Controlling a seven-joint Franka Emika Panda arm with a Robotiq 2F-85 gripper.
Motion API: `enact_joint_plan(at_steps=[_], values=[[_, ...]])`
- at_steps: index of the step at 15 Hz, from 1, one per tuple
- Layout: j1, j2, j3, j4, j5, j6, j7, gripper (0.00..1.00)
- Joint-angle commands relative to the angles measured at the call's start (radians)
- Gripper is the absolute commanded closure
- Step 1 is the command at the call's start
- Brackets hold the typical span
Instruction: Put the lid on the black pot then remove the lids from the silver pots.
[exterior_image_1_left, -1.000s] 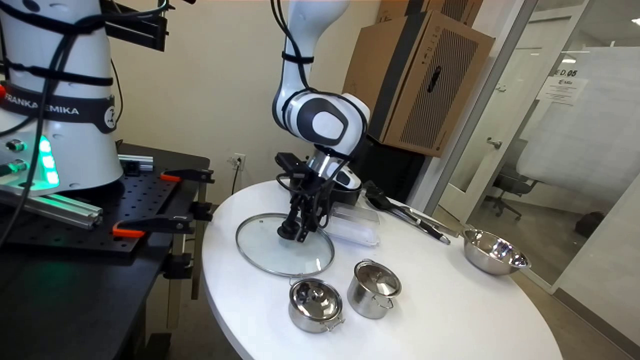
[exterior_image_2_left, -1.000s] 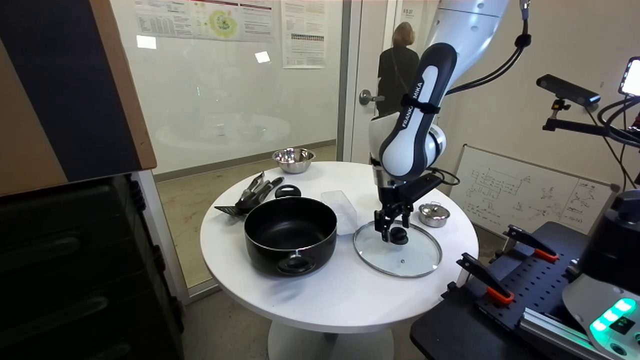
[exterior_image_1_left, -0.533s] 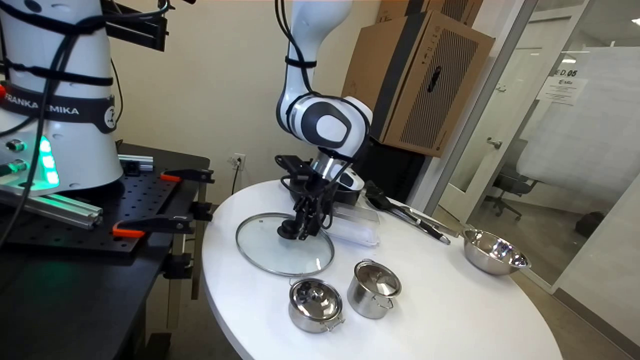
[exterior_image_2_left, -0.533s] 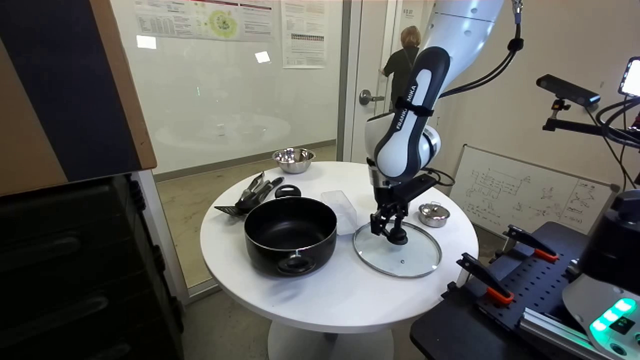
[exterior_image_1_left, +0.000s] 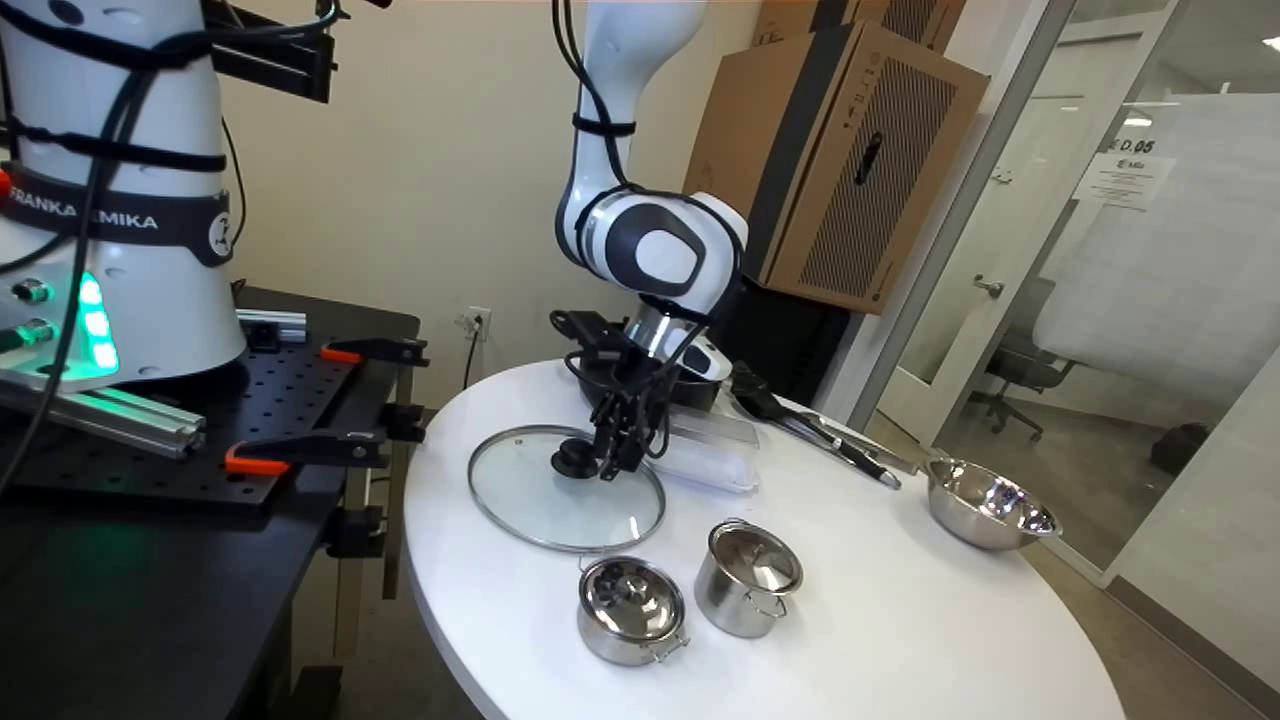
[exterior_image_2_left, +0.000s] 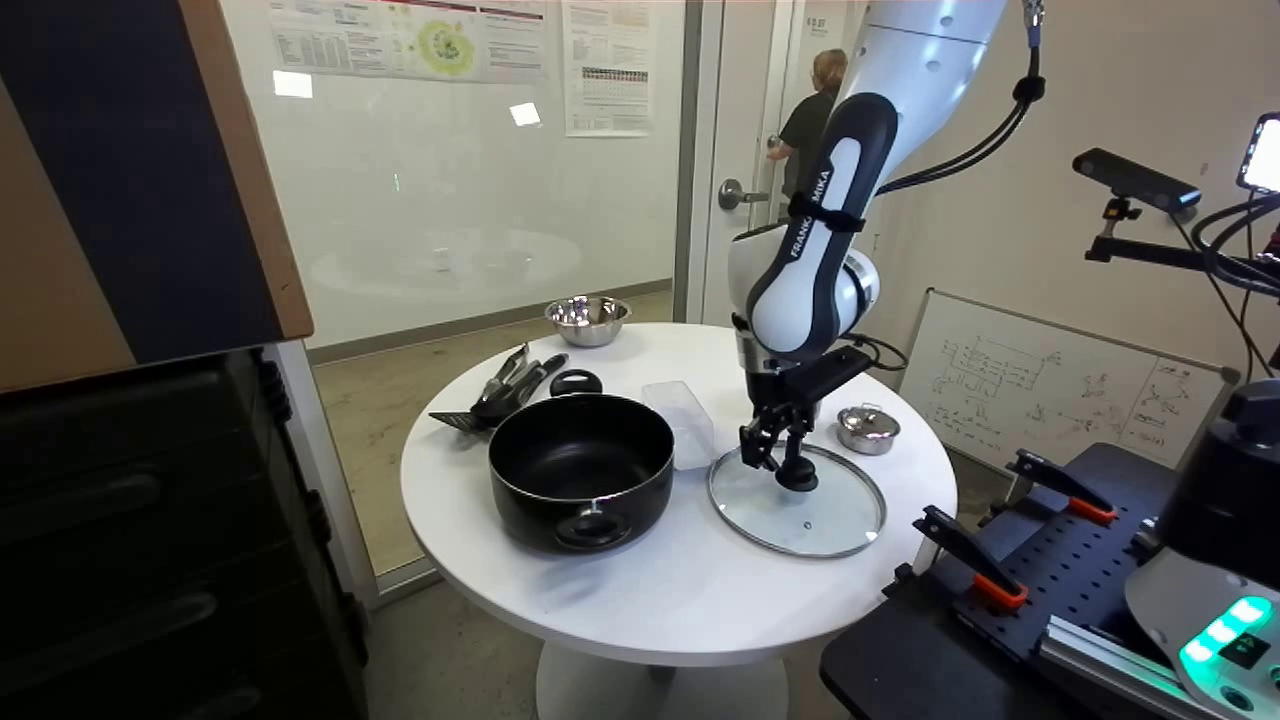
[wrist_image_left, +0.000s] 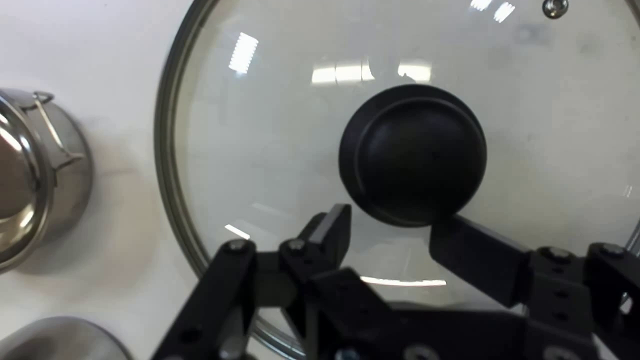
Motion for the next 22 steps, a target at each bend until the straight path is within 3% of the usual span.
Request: enact_joint_plan(at_steps=[1,4,10,11,12,18,19,20,22], values=[[0.011,-0.009,-0.003,-0.013,0.015,-0.001,-0.006,0.19],[0.003,-0.058,0.009,-0.067,0.017,0.005,-0.022,0.00],[-0.022,-0.154,0.038,-0.190,0.026,0.005,-0.058,0.00],[-0.029,-0.164,0.043,-0.199,0.033,0.007,-0.060,0.25],[-0.032,-0.174,0.044,-0.206,0.035,0.003,-0.060,0.26],[-0.055,-0.210,0.052,-0.224,0.058,-0.005,-0.069,0.70],[-0.053,-0.214,0.050,-0.227,0.056,-0.005,-0.067,0.27],[-0.049,-0.215,0.046,-0.228,0.050,-0.004,-0.063,0.32],[-0.046,-0.209,0.044,-0.222,0.049,-0.004,-0.058,0.26]])
